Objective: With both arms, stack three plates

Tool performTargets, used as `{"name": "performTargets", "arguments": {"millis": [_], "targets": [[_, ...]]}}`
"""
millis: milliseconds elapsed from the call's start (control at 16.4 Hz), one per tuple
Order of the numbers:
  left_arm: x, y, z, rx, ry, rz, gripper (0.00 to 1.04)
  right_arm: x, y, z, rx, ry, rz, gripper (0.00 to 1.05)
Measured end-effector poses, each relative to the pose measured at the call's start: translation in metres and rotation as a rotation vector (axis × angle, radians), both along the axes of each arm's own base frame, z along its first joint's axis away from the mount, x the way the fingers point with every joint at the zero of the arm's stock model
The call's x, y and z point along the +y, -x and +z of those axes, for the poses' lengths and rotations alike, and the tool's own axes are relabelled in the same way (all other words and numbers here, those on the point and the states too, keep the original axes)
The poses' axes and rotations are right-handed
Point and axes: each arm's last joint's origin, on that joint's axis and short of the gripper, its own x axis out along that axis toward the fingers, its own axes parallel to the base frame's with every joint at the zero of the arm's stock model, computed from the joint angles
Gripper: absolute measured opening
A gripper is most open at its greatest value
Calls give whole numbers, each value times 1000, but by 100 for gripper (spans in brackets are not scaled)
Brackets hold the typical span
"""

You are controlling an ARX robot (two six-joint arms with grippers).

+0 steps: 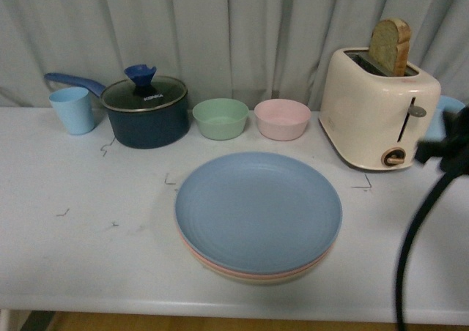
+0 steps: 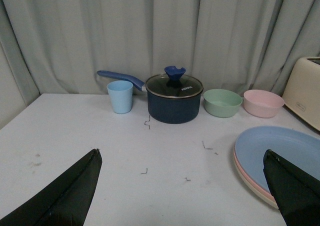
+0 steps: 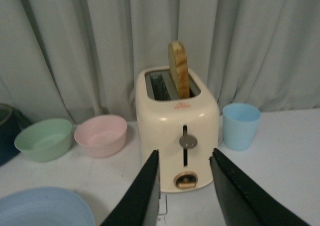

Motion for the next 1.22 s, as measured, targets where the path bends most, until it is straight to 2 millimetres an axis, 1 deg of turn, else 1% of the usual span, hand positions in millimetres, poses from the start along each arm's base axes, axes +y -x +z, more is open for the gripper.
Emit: {"name": "performTargets", "arguments": {"millis": [61, 183, 305, 366, 427, 489, 550, 611, 733, 855, 1038, 1221], "targets": [[0, 0, 0, 0, 0, 0, 98, -5, 15, 14, -52, 7, 6, 28], [0, 0, 0, 1, 0, 0, 98, -15, 49, -1, 39, 38, 29, 1], [0, 0, 0, 1, 0, 0, 98, -25, 71, 16, -33, 30, 7, 2], [0, 0, 0, 1, 0, 0, 98, -27, 82, 16, -21, 31, 16, 2], [0, 0, 0, 0, 0, 0, 98, -29, 90, 14, 33, 34, 24, 2], [0, 0, 0, 1, 0, 0, 98, -32, 98, 21, 11, 33, 17, 2], [0, 0, 0, 1, 0, 0, 98, -41, 107, 30, -35, 31, 18, 2], [0, 0, 0, 0, 0, 0, 98, -45, 115, 28, -24, 30, 1, 2], [0, 0, 0, 0, 0, 0, 98, -44, 125, 24, 3, 30, 12, 2], [0, 0, 0, 0, 0, 0, 98, -44, 134, 28, -25, 30, 11, 2], [0, 0, 0, 0, 0, 0, 98, -44, 145, 26, -11, 30, 11, 2], [0, 0, 0, 0, 0, 0, 98, -44, 152, 29, -24, 30, 11, 2]]}}
